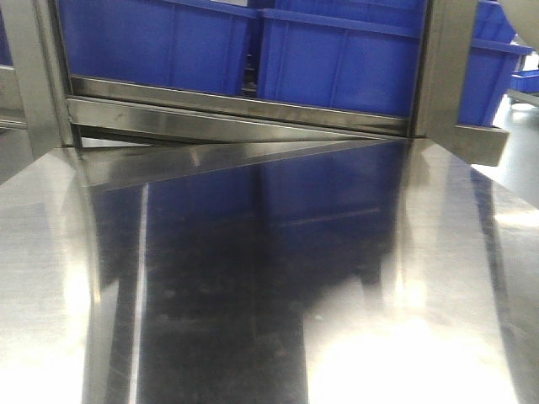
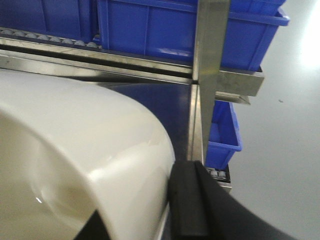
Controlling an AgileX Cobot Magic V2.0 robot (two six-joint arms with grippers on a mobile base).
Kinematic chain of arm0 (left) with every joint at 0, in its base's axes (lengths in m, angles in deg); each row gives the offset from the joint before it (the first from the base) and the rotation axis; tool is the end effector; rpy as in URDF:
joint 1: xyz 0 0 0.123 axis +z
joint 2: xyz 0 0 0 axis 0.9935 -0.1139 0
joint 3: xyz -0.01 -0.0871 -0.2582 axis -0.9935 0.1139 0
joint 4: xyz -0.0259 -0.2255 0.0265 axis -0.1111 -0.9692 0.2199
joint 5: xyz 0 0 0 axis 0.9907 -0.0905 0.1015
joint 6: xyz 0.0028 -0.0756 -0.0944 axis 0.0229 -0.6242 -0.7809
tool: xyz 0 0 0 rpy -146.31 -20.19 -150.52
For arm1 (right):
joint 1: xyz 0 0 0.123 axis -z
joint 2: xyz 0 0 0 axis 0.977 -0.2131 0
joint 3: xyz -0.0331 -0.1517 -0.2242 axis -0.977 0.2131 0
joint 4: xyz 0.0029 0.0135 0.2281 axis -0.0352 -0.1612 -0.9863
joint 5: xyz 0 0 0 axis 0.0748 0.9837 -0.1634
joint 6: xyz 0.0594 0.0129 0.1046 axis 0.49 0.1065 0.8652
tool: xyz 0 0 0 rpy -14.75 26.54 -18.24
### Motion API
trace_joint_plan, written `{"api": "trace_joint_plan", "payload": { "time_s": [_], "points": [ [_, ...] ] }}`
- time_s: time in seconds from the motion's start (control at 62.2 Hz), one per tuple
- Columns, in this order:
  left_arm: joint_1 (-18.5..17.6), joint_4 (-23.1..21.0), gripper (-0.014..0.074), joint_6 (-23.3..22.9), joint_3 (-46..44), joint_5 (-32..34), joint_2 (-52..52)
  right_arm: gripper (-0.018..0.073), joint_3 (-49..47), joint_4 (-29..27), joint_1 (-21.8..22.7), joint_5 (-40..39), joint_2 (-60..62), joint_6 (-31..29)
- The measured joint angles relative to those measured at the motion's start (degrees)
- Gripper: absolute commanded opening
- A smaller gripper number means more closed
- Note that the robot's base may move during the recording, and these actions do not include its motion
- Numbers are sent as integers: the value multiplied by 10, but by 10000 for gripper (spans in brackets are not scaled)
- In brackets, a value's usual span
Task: Move white bin to right shelf second layer
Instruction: 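Hold the lifted bin in the right gripper and back away, then turn the base away from the table while holding the bin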
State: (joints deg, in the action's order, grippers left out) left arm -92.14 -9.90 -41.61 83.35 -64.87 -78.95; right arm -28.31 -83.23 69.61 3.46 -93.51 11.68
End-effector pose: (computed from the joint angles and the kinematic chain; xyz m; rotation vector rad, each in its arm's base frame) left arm 0.0738 -0.0113 0.2130 0.1336 1.4850 -0.1006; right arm 0.1138 0.0174 0.3423 -0.0625 1.8445 0.1641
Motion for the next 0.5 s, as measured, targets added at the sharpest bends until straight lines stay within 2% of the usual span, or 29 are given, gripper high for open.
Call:
{"api": "trace_joint_plan", "payload": {
  "time_s": [0.499],
  "points": [
    [0, 0, 85, 0, 0, 0, 0, 52, 0, 0, 0, 0, 0, 0]
  ]
}}
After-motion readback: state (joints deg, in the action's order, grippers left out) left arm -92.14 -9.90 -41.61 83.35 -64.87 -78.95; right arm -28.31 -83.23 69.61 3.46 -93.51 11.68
